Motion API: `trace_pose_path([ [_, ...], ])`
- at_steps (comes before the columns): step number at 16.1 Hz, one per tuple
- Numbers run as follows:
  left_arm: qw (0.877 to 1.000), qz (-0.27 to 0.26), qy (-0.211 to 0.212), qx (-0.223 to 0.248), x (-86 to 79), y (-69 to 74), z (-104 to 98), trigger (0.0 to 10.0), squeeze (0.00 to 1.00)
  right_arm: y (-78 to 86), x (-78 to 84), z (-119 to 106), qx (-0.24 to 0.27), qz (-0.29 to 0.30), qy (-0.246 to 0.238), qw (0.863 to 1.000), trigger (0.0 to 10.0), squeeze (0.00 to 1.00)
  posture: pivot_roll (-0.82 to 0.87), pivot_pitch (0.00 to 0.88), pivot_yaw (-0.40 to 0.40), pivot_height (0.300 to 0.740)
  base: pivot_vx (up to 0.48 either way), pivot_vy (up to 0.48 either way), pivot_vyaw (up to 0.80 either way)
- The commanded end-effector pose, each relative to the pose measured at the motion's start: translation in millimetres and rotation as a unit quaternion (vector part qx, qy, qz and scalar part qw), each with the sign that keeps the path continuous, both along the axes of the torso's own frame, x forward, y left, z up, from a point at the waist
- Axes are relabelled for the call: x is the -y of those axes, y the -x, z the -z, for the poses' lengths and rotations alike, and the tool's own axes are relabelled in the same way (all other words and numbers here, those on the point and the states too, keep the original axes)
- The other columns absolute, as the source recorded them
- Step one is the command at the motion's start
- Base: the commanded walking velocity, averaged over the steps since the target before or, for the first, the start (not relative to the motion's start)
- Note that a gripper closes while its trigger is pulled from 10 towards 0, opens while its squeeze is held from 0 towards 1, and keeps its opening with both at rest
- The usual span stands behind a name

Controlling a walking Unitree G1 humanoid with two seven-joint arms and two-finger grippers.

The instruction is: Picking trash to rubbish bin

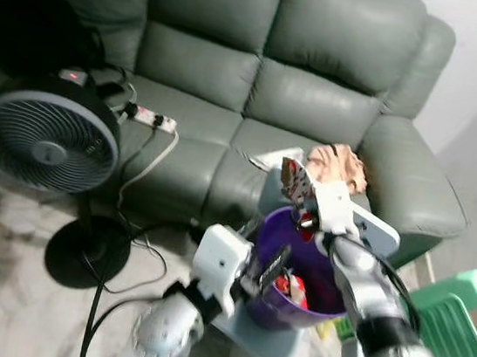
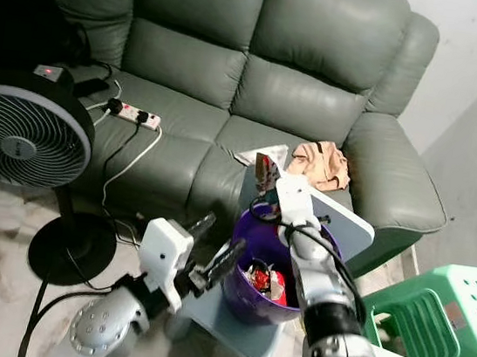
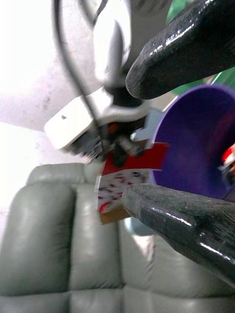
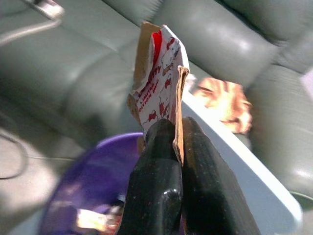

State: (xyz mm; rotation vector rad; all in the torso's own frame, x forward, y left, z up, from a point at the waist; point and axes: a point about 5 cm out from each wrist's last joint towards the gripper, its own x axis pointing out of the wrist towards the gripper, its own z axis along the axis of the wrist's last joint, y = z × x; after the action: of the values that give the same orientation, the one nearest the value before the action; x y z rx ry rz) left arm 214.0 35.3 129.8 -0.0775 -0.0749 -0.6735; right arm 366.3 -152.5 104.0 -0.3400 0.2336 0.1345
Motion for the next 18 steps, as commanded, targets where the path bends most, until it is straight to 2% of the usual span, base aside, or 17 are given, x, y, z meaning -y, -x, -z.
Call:
trace_pose_path([
  [1, 1.0, 0.006, -0.003, 0.0, 5.2, 5.9, -3, 10.0, 0.0, -3.7, 9.5, -2, 0.004, 0.029, 0.019, 0.999, 10.0, 0.0, 0.03, 0.137, -0.194, 0.74, 0.0, 0.0, 0.0],
  [6, 1.0, -0.002, -0.001, -0.012, 1.5, 18.9, -8, 10.0, 0.0, -13.0, 27.5, -9, 0.003, 0.073, 0.031, 0.997, 10.0, 0.0, 0.04, 0.167, -0.199, 0.74, 0.0, 0.0, 0.0],
  [11, 1.0, -0.018, -0.001, -0.021, -7.4, 24.2, -10, 10.0, 0.0, -9.3, 56.5, -7, -0.002, 0.1, 0.075, 0.992, 10.0, 0.0, 0.04, 0.168, -0.194, 0.74, 0.0, 0.0, 0.0],
  [14, 1.0, -0.016, 0.001, -0.025, -4.8, 26.6, -9, 10.0, 0.0, -3.5, 68.5, -1, -0.014, 0.082, 0.082, 0.993, 10.0, 0.0, 0.03, 0.159, -0.191, 0.74, 0.0, 0.0, 0.0],
  [16, 1.0, -0.016, 0.001, -0.027, -4.6, 27.3, -10, 10.0, 0.0, -2.0, 70.5, 0, -0.012, 0.069, 0.079, 0.994, 10.0, 0.0, 0.03, 0.156, -0.192, 0.74, 0.0, 0.0, 0.0],
  [17, 1.0, -0.016, 0.001, -0.027, -4.9, 26.6, -10, 10.0, 0.0, -0.2, 71.4, 1, -0.016, 0.051, 0.036, 0.998, 10.0, 1.0, 0.03, 0.153, -0.191, 0.74, 0.0, 0.0, 0.0],
  [18, 1.0, -0.016, 0.001, -0.026, -5.4, 25.6, -10, 10.0, 0.0, 0.8, 73.3, 2, -0.019, 0.042, 0.043, 0.998, 10.0, 1.0, 0.03, 0.152, -0.191, 0.74, 0.0, 0.0, 0.0],
])
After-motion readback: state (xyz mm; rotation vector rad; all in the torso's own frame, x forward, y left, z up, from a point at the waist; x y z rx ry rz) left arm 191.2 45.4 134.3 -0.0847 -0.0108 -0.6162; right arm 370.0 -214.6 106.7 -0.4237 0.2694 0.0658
